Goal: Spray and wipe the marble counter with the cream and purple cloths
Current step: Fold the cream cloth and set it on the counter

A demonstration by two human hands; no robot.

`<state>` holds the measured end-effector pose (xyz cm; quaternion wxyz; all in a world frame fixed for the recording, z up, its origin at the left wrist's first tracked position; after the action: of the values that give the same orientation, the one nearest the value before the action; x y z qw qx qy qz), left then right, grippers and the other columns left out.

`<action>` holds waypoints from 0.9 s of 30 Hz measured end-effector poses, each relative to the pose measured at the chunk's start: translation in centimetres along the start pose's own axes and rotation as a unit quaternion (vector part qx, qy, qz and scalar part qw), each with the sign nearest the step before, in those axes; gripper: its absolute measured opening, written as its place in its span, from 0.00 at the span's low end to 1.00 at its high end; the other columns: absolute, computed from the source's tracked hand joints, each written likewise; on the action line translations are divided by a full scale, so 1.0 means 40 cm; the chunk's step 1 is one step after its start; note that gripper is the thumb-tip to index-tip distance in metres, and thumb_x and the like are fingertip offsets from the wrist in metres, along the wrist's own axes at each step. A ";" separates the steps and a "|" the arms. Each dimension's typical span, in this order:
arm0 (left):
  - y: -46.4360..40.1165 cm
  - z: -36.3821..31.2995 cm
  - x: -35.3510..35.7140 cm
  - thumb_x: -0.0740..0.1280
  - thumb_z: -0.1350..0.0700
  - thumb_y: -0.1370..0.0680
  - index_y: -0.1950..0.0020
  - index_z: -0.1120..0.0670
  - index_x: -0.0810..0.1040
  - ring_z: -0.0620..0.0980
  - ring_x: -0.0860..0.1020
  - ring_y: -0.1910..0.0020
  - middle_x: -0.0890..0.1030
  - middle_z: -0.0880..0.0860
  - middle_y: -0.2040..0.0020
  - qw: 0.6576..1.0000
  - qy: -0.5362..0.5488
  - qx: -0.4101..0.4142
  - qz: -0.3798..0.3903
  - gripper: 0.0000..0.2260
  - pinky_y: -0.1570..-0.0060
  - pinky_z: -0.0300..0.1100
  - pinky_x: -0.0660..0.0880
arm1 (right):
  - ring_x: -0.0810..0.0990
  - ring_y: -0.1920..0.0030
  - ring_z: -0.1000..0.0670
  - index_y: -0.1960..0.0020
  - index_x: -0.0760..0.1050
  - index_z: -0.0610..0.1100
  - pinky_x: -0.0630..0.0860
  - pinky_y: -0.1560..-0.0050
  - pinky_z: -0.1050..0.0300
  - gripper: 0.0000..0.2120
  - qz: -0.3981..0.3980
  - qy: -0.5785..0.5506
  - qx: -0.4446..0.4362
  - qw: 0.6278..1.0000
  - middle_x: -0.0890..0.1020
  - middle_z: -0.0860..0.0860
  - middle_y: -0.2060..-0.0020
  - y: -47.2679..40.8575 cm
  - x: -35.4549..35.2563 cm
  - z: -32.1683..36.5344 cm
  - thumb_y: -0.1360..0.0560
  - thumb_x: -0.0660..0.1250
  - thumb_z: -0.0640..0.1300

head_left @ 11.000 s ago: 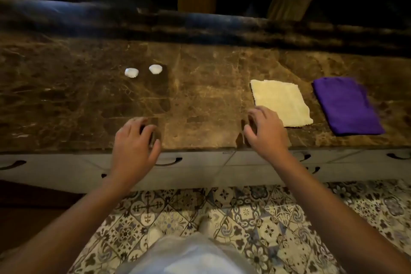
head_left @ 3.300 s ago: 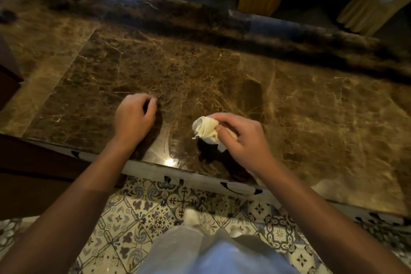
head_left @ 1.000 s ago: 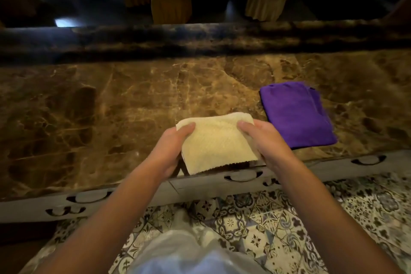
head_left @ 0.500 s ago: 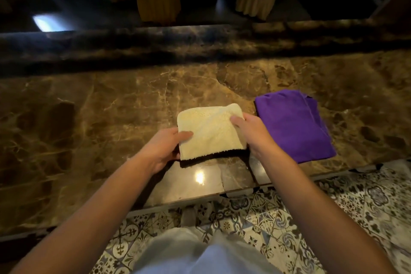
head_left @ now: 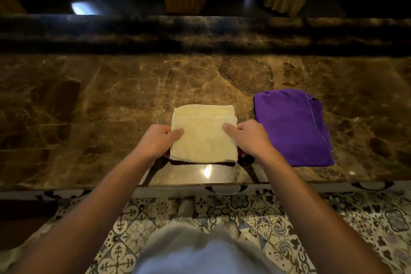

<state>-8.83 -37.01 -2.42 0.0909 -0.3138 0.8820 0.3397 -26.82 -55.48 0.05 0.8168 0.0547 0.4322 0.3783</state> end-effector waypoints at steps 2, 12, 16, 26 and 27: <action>0.007 0.009 0.004 0.67 0.50 0.19 0.52 0.60 0.85 0.55 0.87 0.58 0.88 0.56 0.56 1.000 -0.003 -0.007 -0.017 0.14 0.65 0.46 0.82 | 0.84 0.73 0.45 0.66 0.77 0.35 0.80 0.64 0.44 0.30 0.008 -0.034 -0.002 0.999 0.85 0.39 0.67 0.006 0.002 -0.015 0.25 0.66 0.64; 0.056 -0.042 -0.017 0.57 0.35 0.21 0.49 0.51 0.83 0.49 0.81 0.68 0.81 0.48 0.67 0.896 -0.408 0.053 -0.163 0.24 0.68 0.46 0.80 | 0.82 0.60 0.46 0.64 0.78 0.45 0.74 0.62 0.52 0.22 -0.044 0.123 -0.035 0.991 0.83 0.50 0.65 0.038 -0.015 -0.058 0.23 0.64 0.63; 0.075 -0.048 -0.008 0.54 0.32 0.21 0.50 0.50 0.83 0.49 0.79 0.70 0.79 0.47 0.69 0.865 -0.455 0.058 -0.202 0.26 0.70 0.42 0.78 | 0.82 0.51 0.42 0.54 0.79 0.45 0.74 0.55 0.50 0.21 -0.062 0.191 -0.062 0.978 0.85 0.46 0.55 0.054 -0.013 -0.033 0.21 0.60 0.61; 0.128 -0.062 -0.035 0.65 0.38 0.22 0.52 0.52 0.76 0.50 0.79 0.63 0.80 0.51 0.60 0.842 -0.446 0.083 -0.292 0.17 0.65 0.46 0.79 | 0.81 0.54 0.49 0.47 0.79 0.53 0.79 0.55 0.50 0.10 -0.035 0.112 -0.099 0.988 0.84 0.55 0.59 0.094 -0.147 -0.088 0.21 0.63 0.56; 0.139 -0.079 -0.024 0.67 0.40 0.23 0.46 0.54 0.77 0.54 0.79 0.56 0.81 0.54 0.53 0.835 -0.442 0.105 -0.310 0.18 0.61 0.49 0.79 | 0.81 0.55 0.49 0.46 0.79 0.53 0.77 0.57 0.51 0.10 -0.064 0.092 -0.097 0.989 0.83 0.56 0.60 0.102 -0.195 -0.109 0.21 0.64 0.56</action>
<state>-11.34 -35.42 3.34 0.6043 -0.3758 0.6344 0.3019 -35.07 -58.80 4.22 0.7976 -0.0878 0.4694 0.3686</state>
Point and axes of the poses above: each hand's wrist, its own y-axis away from the middle knuckle, its own x-axis out of the palm, z = x × y, the point moved 9 cm from there along -y, towards the middle knuckle
